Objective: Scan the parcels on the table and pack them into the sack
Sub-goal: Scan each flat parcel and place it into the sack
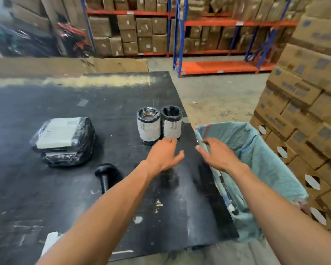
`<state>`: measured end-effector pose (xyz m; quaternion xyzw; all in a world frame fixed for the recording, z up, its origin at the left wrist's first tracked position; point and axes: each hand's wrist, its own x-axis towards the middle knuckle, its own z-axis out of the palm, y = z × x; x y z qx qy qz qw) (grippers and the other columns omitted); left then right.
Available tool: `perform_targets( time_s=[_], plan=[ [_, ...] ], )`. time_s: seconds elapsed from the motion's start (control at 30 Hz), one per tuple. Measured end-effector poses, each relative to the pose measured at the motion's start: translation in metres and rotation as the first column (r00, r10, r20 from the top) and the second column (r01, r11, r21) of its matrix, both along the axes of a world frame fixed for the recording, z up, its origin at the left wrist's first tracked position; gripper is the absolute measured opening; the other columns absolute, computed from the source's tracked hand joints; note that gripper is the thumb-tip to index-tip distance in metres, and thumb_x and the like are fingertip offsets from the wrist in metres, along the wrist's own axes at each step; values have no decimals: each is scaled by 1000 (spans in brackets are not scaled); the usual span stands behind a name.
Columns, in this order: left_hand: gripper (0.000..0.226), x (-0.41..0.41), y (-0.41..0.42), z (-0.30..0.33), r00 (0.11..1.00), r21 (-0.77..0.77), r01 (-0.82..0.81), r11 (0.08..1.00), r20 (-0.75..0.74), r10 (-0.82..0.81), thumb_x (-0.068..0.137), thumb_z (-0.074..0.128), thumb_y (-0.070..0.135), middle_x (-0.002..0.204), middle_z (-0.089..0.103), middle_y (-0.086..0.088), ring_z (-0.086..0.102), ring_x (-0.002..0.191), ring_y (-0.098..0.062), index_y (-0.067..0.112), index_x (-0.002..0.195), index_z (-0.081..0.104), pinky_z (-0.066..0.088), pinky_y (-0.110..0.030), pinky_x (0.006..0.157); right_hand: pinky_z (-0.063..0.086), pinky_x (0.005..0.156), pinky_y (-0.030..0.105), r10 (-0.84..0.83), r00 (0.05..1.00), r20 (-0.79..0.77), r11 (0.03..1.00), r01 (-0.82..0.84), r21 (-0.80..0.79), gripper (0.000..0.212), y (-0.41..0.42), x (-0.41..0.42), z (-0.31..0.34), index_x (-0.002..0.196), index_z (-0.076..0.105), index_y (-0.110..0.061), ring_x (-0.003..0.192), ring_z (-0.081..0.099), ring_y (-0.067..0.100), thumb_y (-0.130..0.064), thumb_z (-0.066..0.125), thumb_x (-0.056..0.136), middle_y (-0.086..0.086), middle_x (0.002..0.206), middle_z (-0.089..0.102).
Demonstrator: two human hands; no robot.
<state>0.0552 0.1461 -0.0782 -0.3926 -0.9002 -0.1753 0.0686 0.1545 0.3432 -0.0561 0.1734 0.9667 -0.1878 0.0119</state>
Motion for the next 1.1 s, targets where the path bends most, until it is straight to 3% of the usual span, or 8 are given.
perform_targets(
  time_s=[0.2, 0.3, 0.4, 0.57, 0.8, 0.87, 0.93, 1.1],
  plan=[
    [42, -42, -128, 33, 976, 77, -130, 989, -166, 141, 87, 49, 43, 82, 67, -11, 65, 81, -35, 6, 84, 68, 51, -40, 69, 46, 89, 35, 155, 987, -51, 988, -156, -3, 60, -118, -51, 18, 133, 65, -14, 122, 63, 29, -63, 50, 101, 9, 132, 69],
    [50, -71, -194, 46, 935, 101, -294, 950, -175, 308, 88, 44, 46, 86, 66, -15, 64, 84, -38, 3, 89, 68, 52, -44, 72, 42, 83, 34, 256, 966, -39, 965, -257, -43, 60, -179, -68, 25, 129, 65, -13, 118, 62, 29, -65, 50, 101, 8, 125, 70],
    [44, -94, -249, 57, 843, 54, -524, 850, -113, 526, 96, 54, 41, 110, 63, -21, 57, 106, -41, 2, 111, 63, 45, -46, 88, 46, 104, 39, 326, 945, 12, 942, -324, -83, 72, -229, -80, 28, 146, 55, -13, 132, 57, 29, -68, 49, 100, 10, 140, 64],
    [74, -116, -302, 52, 625, -33, -776, 630, 96, 775, 95, 47, 63, 138, 47, -24, 45, 126, -42, 6, 143, 43, 37, -49, 104, 47, 108, 47, 355, 917, 180, 935, -346, -83, 91, -285, -86, 18, 152, 46, -16, 135, 55, 36, -83, 45, 91, 14, 148, 57],
    [96, -144, -316, 46, 517, -178, -784, 594, 343, 785, 85, 49, 77, 150, 32, -28, 36, 134, -48, 27, 159, 16, 35, -54, 106, 46, 110, 45, 219, 939, 263, 965, -168, -203, 106, -308, -89, -4, 161, 28, -23, 139, 49, 40, -74, 71, 79, 18, 152, 46],
    [110, -156, -323, 49, 493, -217, -774, 595, 383, 781, 76, 58, 81, 153, 35, -25, 36, 137, -47, 30, 160, 10, 36, -53, 107, 54, 92, 37, 135, 954, 268, 953, -51, -299, 107, -308, -88, -10, 159, 30, -19, 137, 52, 37, -65, 80, 76, 17, 151, 51],
    [132, -169, -333, 51, 462, -237, -747, 621, 486, 741, 62, 69, 84, 160, 32, -15, 33, 143, -42, 28, 161, 3, 32, -53, 114, 51, 68, 26, 88, 958, 275, 921, 27, -389, 94, -308, -86, -16, 152, 40, -19, 124, 59, 29, -52, 85, 76, 12, 142, 60],
    [154, -165, -333, 47, 412, -207, -762, 613, 575, 707, 34, 72, 90, 161, 34, -6, 37, 142, -40, 36, 159, 0, 35, -53, 111, 58, 55, 31, 22, 958, 286, 684, 194, -703, 48, -305, -86, -21, 121, 55, -12, 59, 65, 22, -16, 74, 77, 9, 85, 70]
  ],
)
